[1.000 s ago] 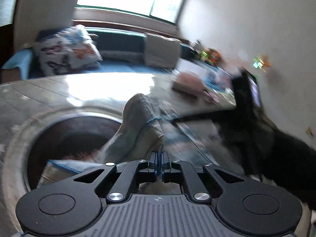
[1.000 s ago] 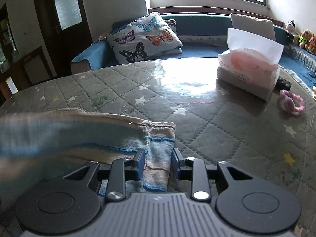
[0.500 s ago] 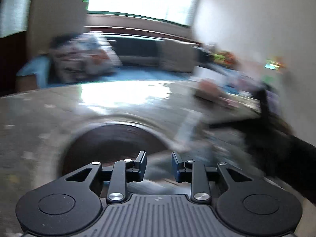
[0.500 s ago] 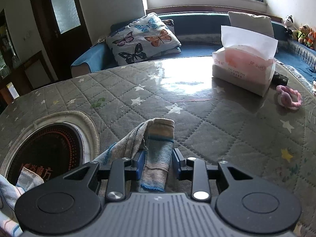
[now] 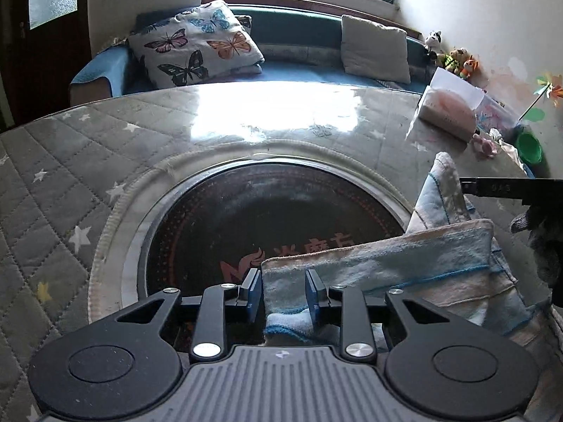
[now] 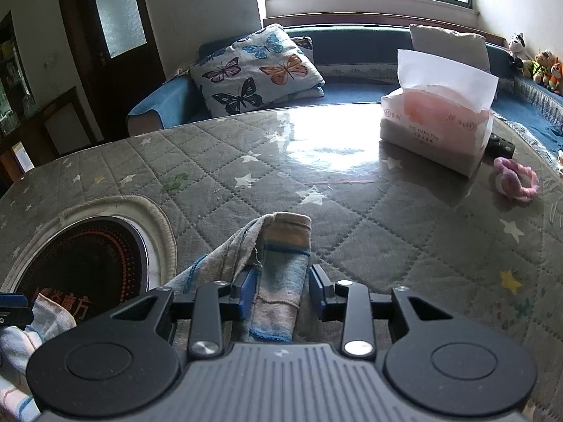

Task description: Fold clothes

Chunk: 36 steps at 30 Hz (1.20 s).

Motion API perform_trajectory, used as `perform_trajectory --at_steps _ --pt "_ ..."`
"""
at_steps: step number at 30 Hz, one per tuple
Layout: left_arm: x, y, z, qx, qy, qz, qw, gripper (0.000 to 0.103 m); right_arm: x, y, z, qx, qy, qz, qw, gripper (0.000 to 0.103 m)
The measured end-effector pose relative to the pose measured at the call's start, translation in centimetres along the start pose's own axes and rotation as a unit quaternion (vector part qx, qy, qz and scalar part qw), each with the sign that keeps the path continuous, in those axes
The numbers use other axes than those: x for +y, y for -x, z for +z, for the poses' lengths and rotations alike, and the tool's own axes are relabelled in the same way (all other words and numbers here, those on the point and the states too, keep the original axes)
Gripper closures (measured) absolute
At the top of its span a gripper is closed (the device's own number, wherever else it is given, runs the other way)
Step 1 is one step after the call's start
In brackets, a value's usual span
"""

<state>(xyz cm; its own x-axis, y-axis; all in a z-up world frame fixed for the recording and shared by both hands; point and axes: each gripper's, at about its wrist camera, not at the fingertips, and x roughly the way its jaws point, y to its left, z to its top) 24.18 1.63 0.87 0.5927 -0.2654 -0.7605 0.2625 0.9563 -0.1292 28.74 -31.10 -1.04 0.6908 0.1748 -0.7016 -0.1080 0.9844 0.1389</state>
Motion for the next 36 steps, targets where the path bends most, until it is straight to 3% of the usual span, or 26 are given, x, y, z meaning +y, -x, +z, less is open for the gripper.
perform_trajectory --at_steps 6,11,15,21,26,32,35,36 --pt "0.2 -0.8 0.3 0.012 0.000 0.003 0.9999 0.075 0.0 0.0 0.0 -0.001 0.002 0.001 1.000 0.069" --pt "0.0 -0.8 0.2 0.001 -0.014 0.005 0.9999 0.100 0.2 -0.1 0.0 -0.002 0.007 -0.002 1.000 0.069" --pt "0.0 0.1 0.4 -0.030 -0.018 0.015 0.9993 0.102 0.3 -0.1 0.0 -0.001 0.011 -0.003 1.000 0.070" --pt "2.7 3.5 3.1 -0.117 0.011 0.073 0.9904 0.103 0.4 -0.1 0.3 -0.001 0.016 -0.004 1.000 0.070" --pt "5.6 4.5 5.4 -0.156 0.014 0.145 0.9770 0.103 0.7 -0.4 0.7 0.000 0.021 -0.009 1.000 0.070" --pt "9.2 2.6 6.1 -0.137 0.021 0.193 0.9715 0.103 1.1 -1.3 1.2 0.002 0.025 -0.015 1.000 0.073" --pt "10.4 1.8 5.6 -0.126 0.025 0.198 0.9717 0.103 1.3 -1.7 1.5 0.001 0.027 -0.016 1.000 0.080" --pt "10.5 1.6 5.4 -0.125 0.026 0.198 0.9719 0.103 1.5 -1.9 1.6 0.001 0.028 -0.017 0.999 0.087"
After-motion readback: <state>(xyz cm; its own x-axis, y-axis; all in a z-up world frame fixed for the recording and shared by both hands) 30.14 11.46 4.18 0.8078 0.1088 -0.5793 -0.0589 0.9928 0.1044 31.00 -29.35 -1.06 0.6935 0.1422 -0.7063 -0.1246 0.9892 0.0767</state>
